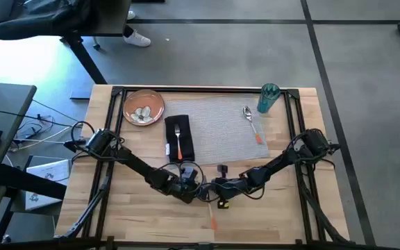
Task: Set table place
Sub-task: Put the orange table knife on the gray table mat beside the orange spoon
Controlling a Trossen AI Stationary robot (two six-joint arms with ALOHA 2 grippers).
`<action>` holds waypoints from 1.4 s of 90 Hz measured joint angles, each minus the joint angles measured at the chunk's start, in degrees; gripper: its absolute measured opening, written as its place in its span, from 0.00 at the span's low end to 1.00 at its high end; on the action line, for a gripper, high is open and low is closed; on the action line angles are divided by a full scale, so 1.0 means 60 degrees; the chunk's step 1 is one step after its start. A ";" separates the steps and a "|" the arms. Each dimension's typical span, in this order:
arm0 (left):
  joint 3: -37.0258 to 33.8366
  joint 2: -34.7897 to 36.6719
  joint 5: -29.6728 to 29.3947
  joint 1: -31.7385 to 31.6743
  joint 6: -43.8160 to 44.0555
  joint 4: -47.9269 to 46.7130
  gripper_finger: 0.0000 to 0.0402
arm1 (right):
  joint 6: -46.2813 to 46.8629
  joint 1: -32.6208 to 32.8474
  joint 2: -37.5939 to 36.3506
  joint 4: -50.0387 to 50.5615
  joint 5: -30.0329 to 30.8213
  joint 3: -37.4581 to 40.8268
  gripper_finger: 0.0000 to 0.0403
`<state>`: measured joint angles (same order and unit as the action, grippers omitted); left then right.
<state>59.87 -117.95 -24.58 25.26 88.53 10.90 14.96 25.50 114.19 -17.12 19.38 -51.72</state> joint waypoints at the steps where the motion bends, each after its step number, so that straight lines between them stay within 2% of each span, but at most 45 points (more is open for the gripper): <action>1: 0.0006 -0.0014 0.0025 -0.0008 0.0053 0.0018 0.27 | 0.0000 0.0000 0.0000 0.0000 0.0000 0.0000 0.00; 20: -0.0011 0.0164 0.0776 -0.0100 0.0134 -0.0066 0.27 | -0.0004 0.0000 0.0008 0.0004 0.0111 0.0000 0.00; 46: -0.0078 0.0886 0.0807 0.0139 -0.0139 -0.1185 0.15 | 0.0000 0.0000 0.0011 -0.0012 0.0175 0.0000 0.00; 64: -0.0076 0.0904 0.0431 0.0176 -0.0809 -0.1322 0.13 | -0.0073 0.0000 0.0015 -0.0024 0.0204 0.0000 0.00; 80: -0.0064 0.0937 0.0634 0.0113 -0.1198 -0.1172 0.18 | 0.0279 0.0000 0.0015 -0.0062 0.0211 0.0007 0.00; 109: -0.0049 0.0955 0.0576 0.0338 -0.1195 -0.1480 0.37 | 0.0344 -0.0005 -0.0061 -0.0053 0.0177 0.0011 0.00; 126: -0.0042 0.0958 0.0528 0.0442 -0.1285 -0.1540 0.40 | 0.0251 -0.0007 -0.0568 0.0065 0.0101 0.0025 0.00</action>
<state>59.61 -112.20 -21.41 27.91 80.82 1.66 16.47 25.45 110.78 -16.74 19.98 -51.57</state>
